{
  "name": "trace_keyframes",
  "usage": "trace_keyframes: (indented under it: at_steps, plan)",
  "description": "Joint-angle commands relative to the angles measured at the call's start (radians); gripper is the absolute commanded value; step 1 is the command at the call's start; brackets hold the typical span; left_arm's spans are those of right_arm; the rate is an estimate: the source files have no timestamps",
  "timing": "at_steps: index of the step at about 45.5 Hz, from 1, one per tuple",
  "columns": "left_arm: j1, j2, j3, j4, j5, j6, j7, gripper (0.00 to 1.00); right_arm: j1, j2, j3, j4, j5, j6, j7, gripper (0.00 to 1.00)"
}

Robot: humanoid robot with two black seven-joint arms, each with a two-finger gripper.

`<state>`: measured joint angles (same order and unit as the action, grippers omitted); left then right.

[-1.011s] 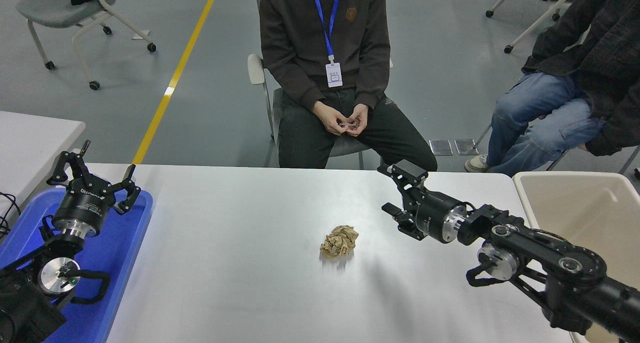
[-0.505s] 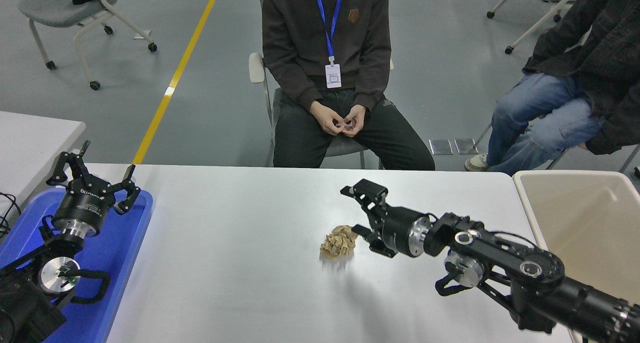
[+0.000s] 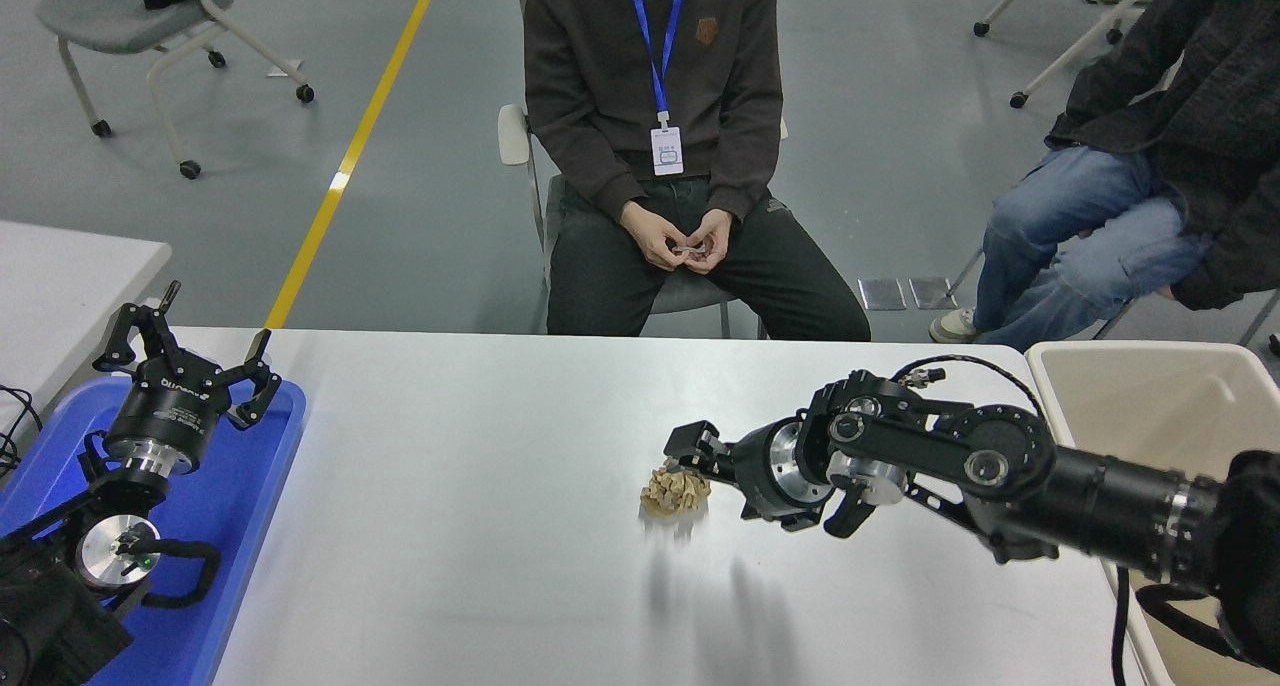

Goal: Clean the table surface

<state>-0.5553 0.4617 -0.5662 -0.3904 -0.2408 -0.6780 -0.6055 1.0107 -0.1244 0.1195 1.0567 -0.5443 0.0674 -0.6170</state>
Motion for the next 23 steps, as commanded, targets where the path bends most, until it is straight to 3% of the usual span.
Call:
trace_keyframes:
  at_steps: [1, 10, 23]
  plan:
    - [0.0, 0.0, -0.001, -0.001, 0.0, 0.0, 0.0, 1.0, 0.002, 0.124, 0.038, -0.139, 0.078, -0.014, -0.069, 1.0]
    - [0.0, 0.0, 0.0, -0.001, 0.0, 0.0, 0.0, 1.0, -0.001, 0.124, 0.058, -0.368, 0.078, -0.043, -0.05, 1.0]
    - [0.0, 0.0, -0.001, -0.001, 0.0, 0.0, 0.0, 1.0, -0.001, 0.124, 0.072, -0.385, 0.078, -0.041, -0.006, 1.0]
